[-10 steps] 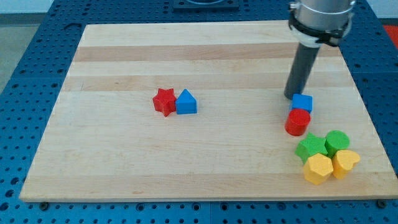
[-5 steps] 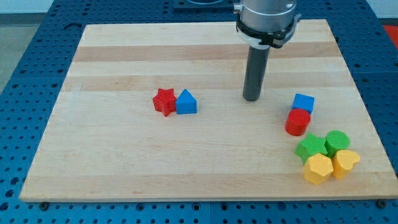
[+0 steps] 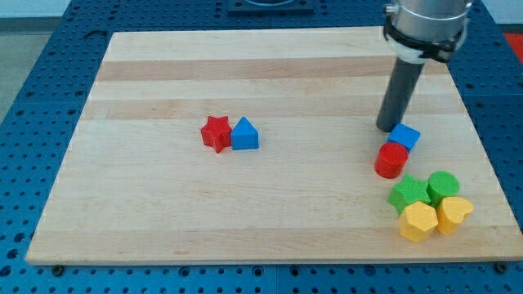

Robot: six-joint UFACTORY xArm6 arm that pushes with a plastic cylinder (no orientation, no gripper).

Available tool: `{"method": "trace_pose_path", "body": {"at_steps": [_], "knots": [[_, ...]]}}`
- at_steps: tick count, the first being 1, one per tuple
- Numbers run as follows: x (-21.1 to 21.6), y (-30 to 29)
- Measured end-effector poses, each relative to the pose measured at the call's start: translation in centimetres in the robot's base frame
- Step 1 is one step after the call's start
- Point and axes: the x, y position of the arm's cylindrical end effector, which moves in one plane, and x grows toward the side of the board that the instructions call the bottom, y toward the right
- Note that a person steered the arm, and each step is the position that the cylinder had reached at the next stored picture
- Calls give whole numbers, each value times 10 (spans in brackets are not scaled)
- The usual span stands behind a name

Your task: Slide the blue cube into the green circle

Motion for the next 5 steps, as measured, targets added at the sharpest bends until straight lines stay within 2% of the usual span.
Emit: {"method": "trace_pose_path", "body": {"at_steps": [2,5], "knots": [[30,15],[51,15]]}}
